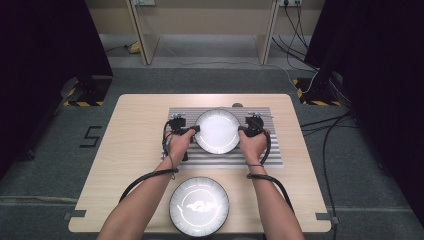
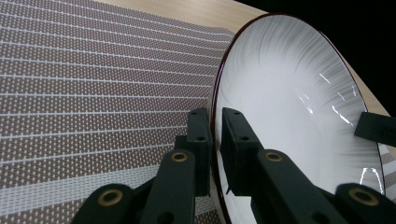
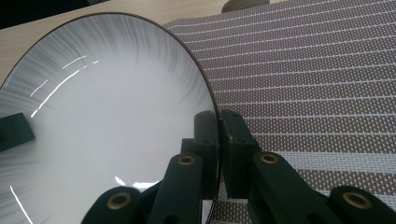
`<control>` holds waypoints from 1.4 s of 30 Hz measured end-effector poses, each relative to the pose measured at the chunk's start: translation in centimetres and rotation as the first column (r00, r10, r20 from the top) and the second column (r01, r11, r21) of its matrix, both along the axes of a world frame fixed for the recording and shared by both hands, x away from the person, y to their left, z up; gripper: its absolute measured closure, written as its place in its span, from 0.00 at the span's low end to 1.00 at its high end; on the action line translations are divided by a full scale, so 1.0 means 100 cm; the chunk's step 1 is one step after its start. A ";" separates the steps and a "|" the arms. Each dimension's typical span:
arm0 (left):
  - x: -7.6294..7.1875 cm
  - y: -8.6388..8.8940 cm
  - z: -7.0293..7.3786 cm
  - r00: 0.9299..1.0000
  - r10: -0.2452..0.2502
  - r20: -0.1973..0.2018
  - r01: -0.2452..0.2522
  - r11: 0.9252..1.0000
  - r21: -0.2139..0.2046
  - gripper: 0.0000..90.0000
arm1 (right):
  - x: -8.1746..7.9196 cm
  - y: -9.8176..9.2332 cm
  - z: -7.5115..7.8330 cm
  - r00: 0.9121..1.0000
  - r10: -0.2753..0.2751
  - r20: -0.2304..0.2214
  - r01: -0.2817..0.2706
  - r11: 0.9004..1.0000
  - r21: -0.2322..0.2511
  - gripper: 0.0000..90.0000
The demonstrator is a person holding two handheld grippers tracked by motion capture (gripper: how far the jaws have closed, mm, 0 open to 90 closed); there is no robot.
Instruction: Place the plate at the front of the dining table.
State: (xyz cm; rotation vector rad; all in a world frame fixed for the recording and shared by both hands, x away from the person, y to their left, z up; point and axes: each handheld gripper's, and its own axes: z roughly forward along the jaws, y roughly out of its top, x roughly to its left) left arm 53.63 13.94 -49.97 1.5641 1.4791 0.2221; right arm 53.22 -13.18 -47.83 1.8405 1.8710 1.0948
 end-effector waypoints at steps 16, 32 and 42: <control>0.004 -0.001 -0.005 0.998 0.025 -0.049 -0.022 0.997 0.070 0.89 | 0.003 -0.002 -0.001 1.000 -0.010 -0.003 0.010 1.000 -0.013 0.97; -0.008 0.018 0.012 0.997 0.036 0.063 -0.042 0.995 0.088 0.57 | -0.010 -0.018 -0.002 1.000 0.012 0.000 -0.012 0.999 -0.042 0.75; -0.043 0.048 0.025 0.994 -0.032 0.107 0.028 0.999 0.045 0.48 | -0.038 -0.033 0.004 0.999 0.033 0.003 -0.033 0.999 -0.031 0.64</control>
